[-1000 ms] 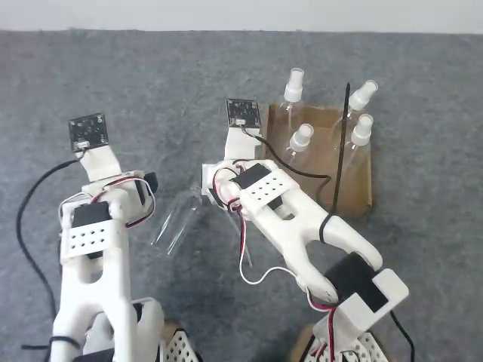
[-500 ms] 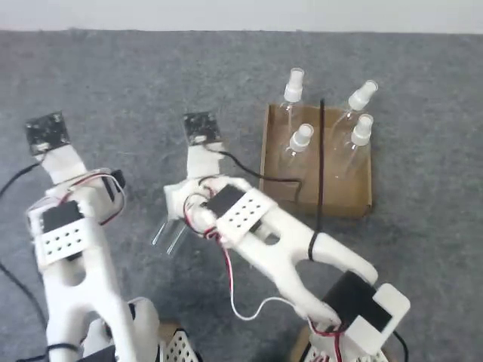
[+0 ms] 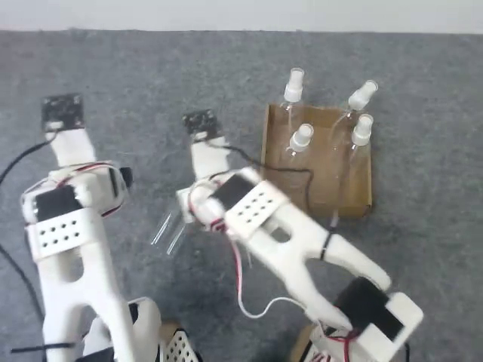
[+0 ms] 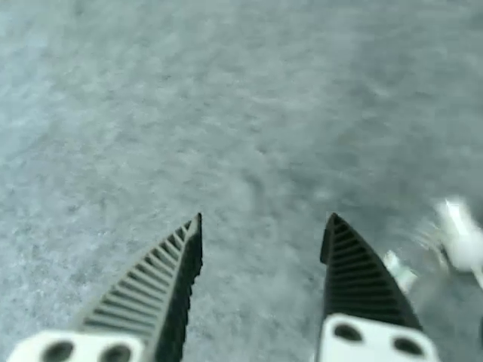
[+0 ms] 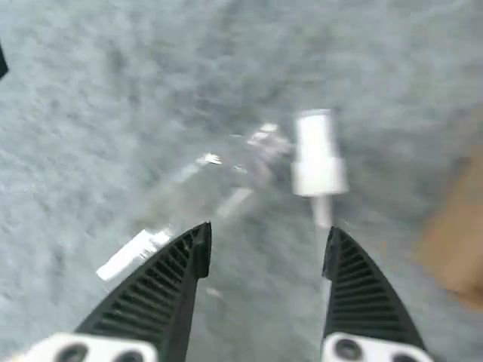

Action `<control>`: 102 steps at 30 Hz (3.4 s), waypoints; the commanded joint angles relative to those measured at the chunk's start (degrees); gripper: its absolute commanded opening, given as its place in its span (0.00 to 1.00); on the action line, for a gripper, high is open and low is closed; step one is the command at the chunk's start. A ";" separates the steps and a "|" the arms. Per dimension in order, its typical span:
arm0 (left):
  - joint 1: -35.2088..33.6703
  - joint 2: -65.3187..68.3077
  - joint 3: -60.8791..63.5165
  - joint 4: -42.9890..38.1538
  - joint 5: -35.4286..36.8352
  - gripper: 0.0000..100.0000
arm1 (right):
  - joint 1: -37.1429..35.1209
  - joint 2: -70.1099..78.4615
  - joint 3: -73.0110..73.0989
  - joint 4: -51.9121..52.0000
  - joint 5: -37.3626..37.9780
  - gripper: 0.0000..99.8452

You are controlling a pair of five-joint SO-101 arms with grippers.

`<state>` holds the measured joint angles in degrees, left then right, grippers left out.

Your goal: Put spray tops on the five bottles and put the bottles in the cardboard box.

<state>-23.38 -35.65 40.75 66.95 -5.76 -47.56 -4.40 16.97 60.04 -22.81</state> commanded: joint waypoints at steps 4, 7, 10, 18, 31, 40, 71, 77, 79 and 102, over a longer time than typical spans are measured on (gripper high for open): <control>7.65 -2.20 -7.69 7.03 -0.79 0.24 | 6.46 -11.91 -4.31 14.99 17.76 0.03; 10.73 -2.20 -8.04 9.23 -1.05 0.24 | 8.40 -16.04 -3.60 22.29 26.90 0.03; 13.01 -2.20 -8.22 11.25 -3.60 0.24 | 10.95 -20.79 -3.43 30.64 33.49 0.03; 13.80 -2.29 -7.78 13.54 -5.36 0.24 | 23.78 -36.26 3.16 41.89 46.95 0.03; 13.80 -1.76 1.45 8.97 -11.60 0.24 | 56.31 -54.73 37.01 28.88 66.02 0.03; 13.89 -1.67 8.92 2.55 -16.26 0.28 | 63.34 -62.46 51.16 17.19 66.64 0.03; 18.02 17.67 13.76 -11.34 -16.18 0.24 | 63.69 -99.74 77.71 18.24 66.73 0.03; 16.00 18.90 13.93 -12.04 -16.18 0.18 | 63.69 -99.65 78.24 18.15 66.99 0.03; 14.59 18.73 13.49 -11.78 -16.09 0.14 | 63.69 -99.38 79.56 17.45 66.99 0.03; 47.82 8.88 -36.79 27.43 -0.09 0.08 | 63.34 -99.56 79.47 17.27 66.64 0.02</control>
<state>17.14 -34.51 14.73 93.23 -9.10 15.56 -104.26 95.03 76.75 43.30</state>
